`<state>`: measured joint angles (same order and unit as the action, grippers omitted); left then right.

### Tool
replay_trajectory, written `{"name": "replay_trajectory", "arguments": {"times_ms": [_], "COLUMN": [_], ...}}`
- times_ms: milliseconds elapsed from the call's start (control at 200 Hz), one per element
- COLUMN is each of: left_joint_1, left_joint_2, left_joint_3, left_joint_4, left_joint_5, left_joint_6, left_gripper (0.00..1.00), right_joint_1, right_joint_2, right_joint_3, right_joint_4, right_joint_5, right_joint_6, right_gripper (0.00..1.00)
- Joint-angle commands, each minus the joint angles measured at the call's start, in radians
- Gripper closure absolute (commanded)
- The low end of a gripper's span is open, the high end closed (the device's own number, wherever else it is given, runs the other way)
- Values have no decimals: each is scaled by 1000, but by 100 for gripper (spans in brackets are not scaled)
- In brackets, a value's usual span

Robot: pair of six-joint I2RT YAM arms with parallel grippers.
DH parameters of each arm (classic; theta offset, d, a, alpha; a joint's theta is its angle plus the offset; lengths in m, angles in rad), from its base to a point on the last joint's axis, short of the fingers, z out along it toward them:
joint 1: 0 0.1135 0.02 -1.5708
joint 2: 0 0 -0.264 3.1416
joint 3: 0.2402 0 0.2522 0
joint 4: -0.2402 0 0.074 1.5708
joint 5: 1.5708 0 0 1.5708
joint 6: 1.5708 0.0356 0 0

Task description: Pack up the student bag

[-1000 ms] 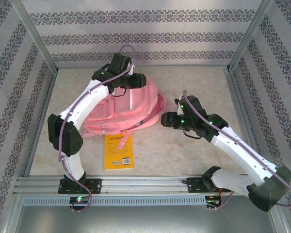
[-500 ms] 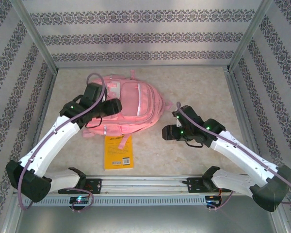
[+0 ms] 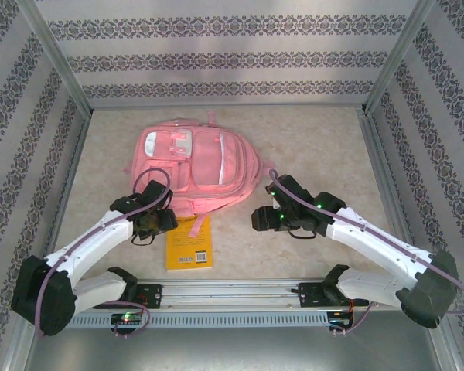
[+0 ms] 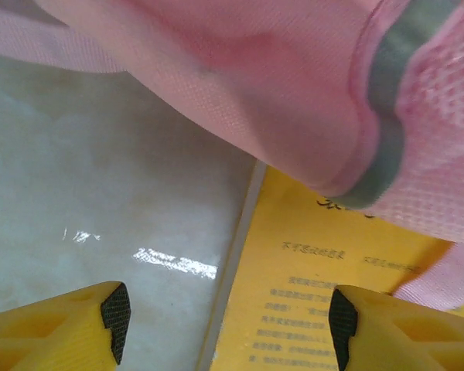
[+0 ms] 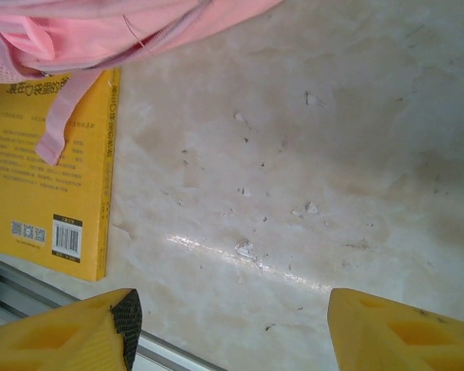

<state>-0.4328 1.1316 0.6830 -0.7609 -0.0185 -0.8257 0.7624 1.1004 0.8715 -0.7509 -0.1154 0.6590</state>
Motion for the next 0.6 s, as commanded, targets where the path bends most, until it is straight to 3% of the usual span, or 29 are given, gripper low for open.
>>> {"name": "replay_trajectory", "arguments": {"times_ms": [0,295,595], "left_joint_1": [13,12,-8], "left_joint_2": [29,102,239], "left_joint_3": [-37,-100,-81], "left_joint_4": [95,296,325], "left_joint_5": [6,166,275], "left_joint_6": [39,109,157], "left_gripper": [31,35,41], "right_joint_1": [8,8,9], "right_joint_2": [-36,-63,-13], "right_joint_3": [-31,-74,-62], "right_joint_4": [6,2,17], "right_joint_5": [-27,-50,-76], "right_joint_6": [40,59,44], "right_gripper": [35,35,35]}}
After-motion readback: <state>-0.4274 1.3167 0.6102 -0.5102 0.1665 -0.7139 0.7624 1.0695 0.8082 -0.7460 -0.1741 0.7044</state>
